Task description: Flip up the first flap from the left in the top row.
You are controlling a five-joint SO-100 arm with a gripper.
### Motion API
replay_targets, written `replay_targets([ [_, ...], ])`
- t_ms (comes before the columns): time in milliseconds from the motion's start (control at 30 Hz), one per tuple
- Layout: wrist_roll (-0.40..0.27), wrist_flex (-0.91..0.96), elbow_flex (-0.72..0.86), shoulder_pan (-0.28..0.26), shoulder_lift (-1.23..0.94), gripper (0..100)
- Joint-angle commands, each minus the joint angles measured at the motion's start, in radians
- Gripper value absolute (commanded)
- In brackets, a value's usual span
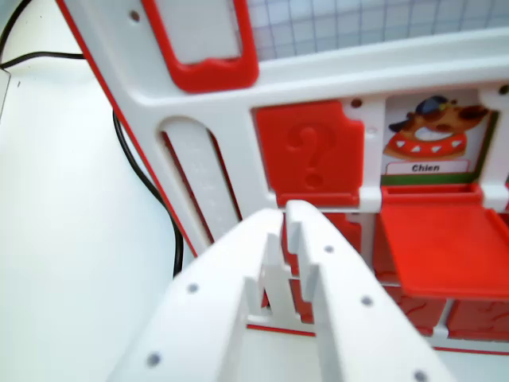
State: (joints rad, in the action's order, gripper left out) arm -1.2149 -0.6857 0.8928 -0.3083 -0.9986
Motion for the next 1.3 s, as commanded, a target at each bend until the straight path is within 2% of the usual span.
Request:
replay_targets([
  [0, 0.026, -0.114, -0.123, -0.040, -0.106, 0],
  [167, 0.058, -0.179, -0.084, -0.063, -0.204, 0],
  [300, 0.040, -0.253, -0.028, -0.069, -0.314, 0],
  [467, 0.002, -0.328, 0.092, -0.044, -0.479, 0],
  [967, -0.215, -0.417, 0.454, 0.110, -0.913, 0],
  [1267, -0.308, -0.517, 0.509, 0.149, -1.075, 0],
])
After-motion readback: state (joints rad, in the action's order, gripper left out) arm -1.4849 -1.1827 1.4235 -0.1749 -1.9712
